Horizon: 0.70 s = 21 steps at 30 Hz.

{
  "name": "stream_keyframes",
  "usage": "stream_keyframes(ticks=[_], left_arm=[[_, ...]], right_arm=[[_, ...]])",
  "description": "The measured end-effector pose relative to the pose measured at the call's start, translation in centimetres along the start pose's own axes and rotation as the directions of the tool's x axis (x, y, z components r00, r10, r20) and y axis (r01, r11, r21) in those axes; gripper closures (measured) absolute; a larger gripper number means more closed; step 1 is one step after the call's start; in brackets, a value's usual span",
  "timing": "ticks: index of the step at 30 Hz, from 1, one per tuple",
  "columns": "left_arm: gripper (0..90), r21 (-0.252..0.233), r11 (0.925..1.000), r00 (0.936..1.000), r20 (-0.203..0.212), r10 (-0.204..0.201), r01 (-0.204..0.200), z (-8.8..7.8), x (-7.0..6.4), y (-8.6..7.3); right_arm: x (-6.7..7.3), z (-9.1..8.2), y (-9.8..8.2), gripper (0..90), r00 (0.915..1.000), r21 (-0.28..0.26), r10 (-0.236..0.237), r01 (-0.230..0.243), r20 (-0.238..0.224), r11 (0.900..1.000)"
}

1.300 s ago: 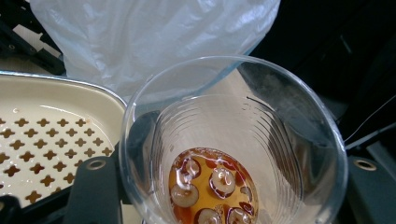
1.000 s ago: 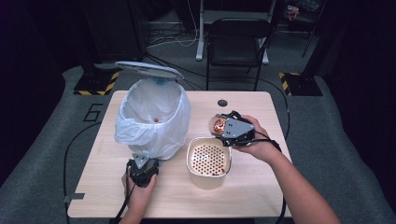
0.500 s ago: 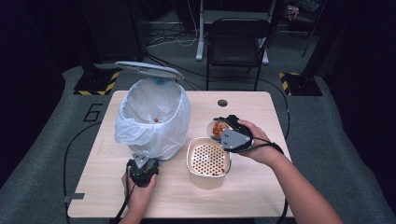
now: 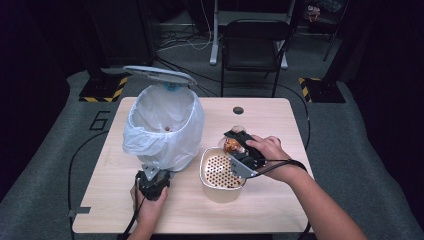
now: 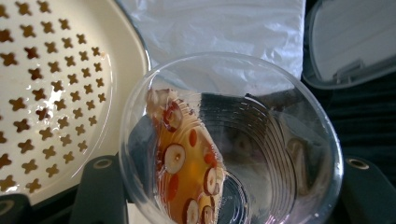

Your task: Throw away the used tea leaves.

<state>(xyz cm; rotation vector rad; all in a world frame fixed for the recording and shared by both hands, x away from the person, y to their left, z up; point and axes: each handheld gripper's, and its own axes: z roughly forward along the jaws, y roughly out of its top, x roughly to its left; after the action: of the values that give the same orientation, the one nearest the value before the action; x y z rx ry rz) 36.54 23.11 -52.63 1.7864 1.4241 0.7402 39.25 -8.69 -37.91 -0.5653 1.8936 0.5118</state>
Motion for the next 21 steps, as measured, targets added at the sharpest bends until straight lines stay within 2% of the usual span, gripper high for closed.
stream_keyframes(ticks=[3, 5, 6, 8, 10, 11, 12, 13, 14, 15, 19, 20, 21], left_arm=[[51.3, -0.004, 1.0000, 1.0000, -0.001, -0.004, 0.004, 0.0, 0.0, 0.0], [51.4, -0.004, 1.0000, 1.0000, -0.002, -0.003, 0.003, 0.0, 0.0, 0.0], [51.4, -0.005, 1.0000, 1.0000, -0.001, -0.003, 0.003, 0.0, 0.0, 0.0], [51.3, -0.004, 1.0000, 1.0000, -0.001, -0.003, 0.003, 0.0, 0.0, 0.0], [51.3, -0.005, 1.0000, 1.0000, -0.002, -0.003, 0.003, 0.0, 0.0, 0.0], [51.3, -0.004, 1.0000, 1.0000, -0.002, -0.003, 0.003, 0.0, 0.0, 0.0], [51.4, -0.005, 1.0000, 1.0000, -0.002, -0.003, 0.003, 0.0, 0.0, 0.0], [51.4, -0.004, 1.0000, 1.0000, -0.001, -0.003, 0.003, 0.0, 0.0, 0.0], [51.4, -0.001, 1.0000, 1.0000, -0.001, -0.001, 0.001, 0.0, 0.0, 0.0], [51.4, -0.002, 1.0000, 1.0000, -0.001, -0.001, 0.001, 0.0, 0.0, 0.0], [51.3, -0.004, 1.0000, 1.0000, -0.001, -0.006, 0.006, 0.0, 0.0, 0.0], [51.3, -0.004, 1.0000, 1.0000, -0.001, -0.006, 0.006, 0.0, 0.0, 0.0], [51.3, -0.004, 1.0000, 1.0000, -0.001, -0.005, 0.005, 0.0, 0.0, 0.0]], right_arm=[[0.6, 0.1, 0.6, 38.2, 0.9945, 0.025, -0.104, 0.104, 0.010, 0.994], [1.0, 0.2, 0.8, 38.2, 0.9886, 0.044, -0.149, 0.148, 0.020, 0.988], [1.1, 0.2, 0.9, 38.2, 0.9826, 0.054, -0.182, 0.180, 0.036, 0.982], [1.4, 0.4, 1.1, 38.3, 0.9648, 0.081, -0.258, 0.253, 0.051, 0.964], [1.6, 0.3, 1.2, 38.3, 0.9518, 0.096, -0.303, 0.297, 0.050, 0.950], [1.6, 0.3, 1.2, 38.3, 0.9389, 0.109, -0.337, 0.329, 0.068, 0.938], [1.6, 0.3, 1.3, 38.4, 0.9305, 0.110, -0.358, 0.348, 0.079, 0.931], [1.7, 0.4, 1.2, 38.4, 0.9270, 0.116, -0.367, 0.357, 0.077, 0.927], [1.7, 0.4, 1.2, 38.4, 0.9188, 0.123, -0.386, 0.375, 0.084, 0.919], [1.7, 0.3, 1.4, 38.5, 0.9031, 0.146, -0.419, 0.404, 0.094, 0.903], [2.3, 0.3, 1.6, 38.4, 0.8668, 0.186, -0.490, 0.468, 0.094, 0.864], [2.5, 0.4, 1.6, 38.4, 0.8619, 0.191, -0.499, 0.477, 0.091, 0.858], [3.0, 0.7, 1.5, 38.4, 0.8775, 0.174, -0.473, 0.455, 0.079, 0.873]])
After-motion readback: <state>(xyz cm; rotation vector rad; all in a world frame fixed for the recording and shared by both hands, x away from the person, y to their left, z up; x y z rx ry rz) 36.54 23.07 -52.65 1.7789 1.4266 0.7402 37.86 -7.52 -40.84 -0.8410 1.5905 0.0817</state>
